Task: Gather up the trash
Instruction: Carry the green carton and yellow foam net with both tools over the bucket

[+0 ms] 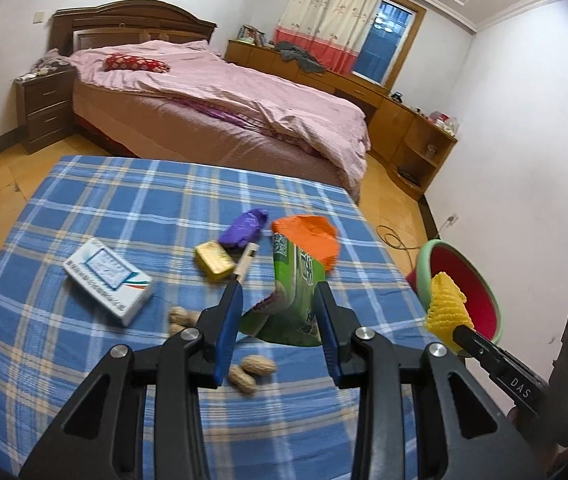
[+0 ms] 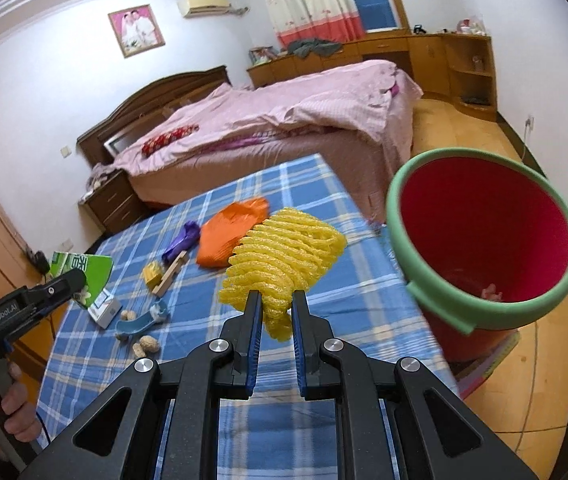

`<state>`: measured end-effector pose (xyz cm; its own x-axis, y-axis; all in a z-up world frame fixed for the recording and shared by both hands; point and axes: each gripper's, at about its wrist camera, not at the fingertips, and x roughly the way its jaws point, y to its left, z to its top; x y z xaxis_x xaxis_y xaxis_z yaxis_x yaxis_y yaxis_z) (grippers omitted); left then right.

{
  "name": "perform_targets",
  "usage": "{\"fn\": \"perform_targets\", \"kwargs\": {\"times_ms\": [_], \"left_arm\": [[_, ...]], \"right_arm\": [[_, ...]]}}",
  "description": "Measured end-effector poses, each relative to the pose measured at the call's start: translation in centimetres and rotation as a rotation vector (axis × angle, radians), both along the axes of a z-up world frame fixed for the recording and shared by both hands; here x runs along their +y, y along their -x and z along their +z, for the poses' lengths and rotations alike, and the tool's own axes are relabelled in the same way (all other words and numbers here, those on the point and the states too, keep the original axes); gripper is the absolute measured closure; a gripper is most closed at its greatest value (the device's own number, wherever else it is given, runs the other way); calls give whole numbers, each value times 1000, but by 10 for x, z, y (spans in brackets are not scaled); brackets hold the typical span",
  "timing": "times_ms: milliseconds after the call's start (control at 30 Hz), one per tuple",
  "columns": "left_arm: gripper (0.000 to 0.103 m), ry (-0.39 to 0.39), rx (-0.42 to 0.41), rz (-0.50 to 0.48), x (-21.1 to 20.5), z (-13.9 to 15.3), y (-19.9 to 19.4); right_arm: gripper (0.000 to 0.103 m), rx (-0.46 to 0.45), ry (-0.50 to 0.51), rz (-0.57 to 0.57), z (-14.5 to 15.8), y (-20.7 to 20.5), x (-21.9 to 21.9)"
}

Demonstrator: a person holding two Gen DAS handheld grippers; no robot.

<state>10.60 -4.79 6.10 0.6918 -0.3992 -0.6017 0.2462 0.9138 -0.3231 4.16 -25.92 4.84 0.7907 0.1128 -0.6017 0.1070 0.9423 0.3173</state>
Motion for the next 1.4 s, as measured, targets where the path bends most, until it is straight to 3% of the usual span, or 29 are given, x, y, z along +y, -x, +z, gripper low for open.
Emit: {"fn": "perform_targets", "kwargs": {"times_ms": [800, 1400], "left_arm": [[66, -40, -14, -260, -133, 14, -17], [66, -77, -31, -468, -262, -2, -42]], "right_arm": [[89, -52, 2, -203, 12, 27, -99], [89, 15, 20, -327, -8, 14, -169]]}}
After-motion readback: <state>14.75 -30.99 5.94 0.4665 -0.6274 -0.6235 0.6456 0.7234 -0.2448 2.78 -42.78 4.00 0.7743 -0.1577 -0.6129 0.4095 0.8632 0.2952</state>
